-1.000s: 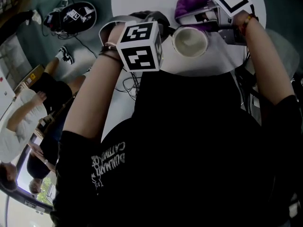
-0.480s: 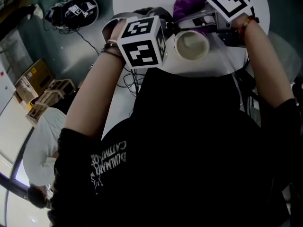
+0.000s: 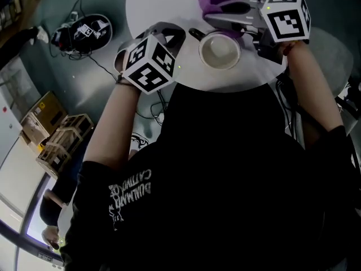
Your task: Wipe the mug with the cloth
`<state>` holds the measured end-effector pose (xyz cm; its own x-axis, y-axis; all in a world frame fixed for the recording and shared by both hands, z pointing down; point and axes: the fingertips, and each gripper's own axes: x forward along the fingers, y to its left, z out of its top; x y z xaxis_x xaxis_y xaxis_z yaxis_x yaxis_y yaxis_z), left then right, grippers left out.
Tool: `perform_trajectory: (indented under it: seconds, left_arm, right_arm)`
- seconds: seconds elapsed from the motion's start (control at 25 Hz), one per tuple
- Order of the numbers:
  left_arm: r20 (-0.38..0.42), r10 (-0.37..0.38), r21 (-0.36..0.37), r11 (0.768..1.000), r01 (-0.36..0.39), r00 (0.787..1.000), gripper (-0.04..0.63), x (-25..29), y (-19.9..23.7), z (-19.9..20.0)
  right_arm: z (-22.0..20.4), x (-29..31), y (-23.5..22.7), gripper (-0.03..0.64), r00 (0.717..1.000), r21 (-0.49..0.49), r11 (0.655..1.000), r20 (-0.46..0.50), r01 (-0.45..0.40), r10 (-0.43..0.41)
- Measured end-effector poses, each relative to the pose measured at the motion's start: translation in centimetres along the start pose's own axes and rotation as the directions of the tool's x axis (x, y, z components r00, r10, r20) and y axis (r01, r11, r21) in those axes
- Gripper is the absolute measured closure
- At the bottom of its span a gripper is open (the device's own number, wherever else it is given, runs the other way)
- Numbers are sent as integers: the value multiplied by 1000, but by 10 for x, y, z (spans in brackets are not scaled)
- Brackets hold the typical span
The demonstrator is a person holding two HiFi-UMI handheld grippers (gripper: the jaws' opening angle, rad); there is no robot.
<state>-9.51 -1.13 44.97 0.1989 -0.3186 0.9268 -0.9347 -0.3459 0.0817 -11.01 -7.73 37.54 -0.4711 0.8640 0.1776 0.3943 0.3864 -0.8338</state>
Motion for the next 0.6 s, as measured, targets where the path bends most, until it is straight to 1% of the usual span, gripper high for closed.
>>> perform_trajectory:
  seconds: [0.08, 0.12, 0.2, 0.24, 0.32, 0.4, 0.48, 0.6]
  left_arm:
    - [46, 17, -73, 997, -14, 999, 597, -9, -5, 1]
    - [73, 38, -114, 993, -30, 997, 597, -15, -6, 3]
    - [141, 84, -210, 976, -53, 986, 597, -29, -4, 10]
    - [186, 102, -258, 965, -52, 977, 597, -35, -2, 15]
    - [286, 135, -324, 945, -37, 949, 597, -46, 3, 28]
    - [355, 162, -356, 934, -27, 921, 597, -59, 6, 40]
    - [400, 186, -386, 922, -19, 898, 597, -79, 4, 52]
    - [481, 217, -426, 905, 10, 849, 597, -111, 1, 67]
  right_arm:
    - [3, -11, 13, 592, 997, -3, 999, 73, 40, -39]
    - [3, -16, 20, 592, 993, -7, 998, 96, 63, -62]
    - [1, -22, 31, 592, 985, -30, 992, 122, 123, -119]
    - [2, -23, 35, 592, 979, -44, 986, 134, 159, -151]
    - [5, -23, 39, 592, 961, -68, 969, 164, 236, -223]
    - [12, -24, 44, 592, 932, -80, 944, 205, 320, -299]
    - [21, -26, 53, 592, 892, -83, 910, 249, 407, -376]
    - [37, -27, 79, 592, 833, -97, 860, 324, 500, -448]
